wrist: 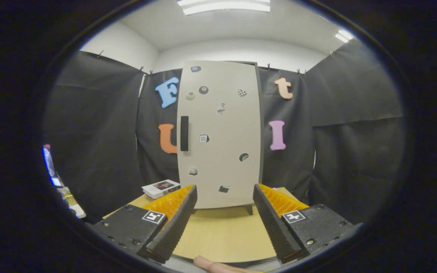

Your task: Open the shoe cabinet door, grab the shoes and put them into the shoe cabinet, then close the shoe cabinet door.

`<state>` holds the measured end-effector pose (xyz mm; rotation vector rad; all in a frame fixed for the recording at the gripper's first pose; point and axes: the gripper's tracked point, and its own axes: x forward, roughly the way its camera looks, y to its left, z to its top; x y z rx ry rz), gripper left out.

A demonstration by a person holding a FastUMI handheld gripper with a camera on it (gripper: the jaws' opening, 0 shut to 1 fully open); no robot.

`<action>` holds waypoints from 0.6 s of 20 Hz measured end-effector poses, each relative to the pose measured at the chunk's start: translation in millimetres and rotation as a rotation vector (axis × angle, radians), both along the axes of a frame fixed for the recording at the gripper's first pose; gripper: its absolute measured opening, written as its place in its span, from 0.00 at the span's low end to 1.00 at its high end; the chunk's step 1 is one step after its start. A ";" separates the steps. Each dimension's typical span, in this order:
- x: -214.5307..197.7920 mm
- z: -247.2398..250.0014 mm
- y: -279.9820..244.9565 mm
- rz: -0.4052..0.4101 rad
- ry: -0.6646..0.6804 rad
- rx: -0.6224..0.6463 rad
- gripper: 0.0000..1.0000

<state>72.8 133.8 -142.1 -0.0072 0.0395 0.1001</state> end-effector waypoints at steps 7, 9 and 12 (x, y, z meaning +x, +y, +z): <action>-7.6 -5.4 -16.7 -0.020 -0.019 -0.007 0.97; -9.9 -4.2 -20.3 -0.025 -0.026 -0.012 0.97; -14.9 -2.0 -23.5 -0.029 -0.039 -0.024 0.97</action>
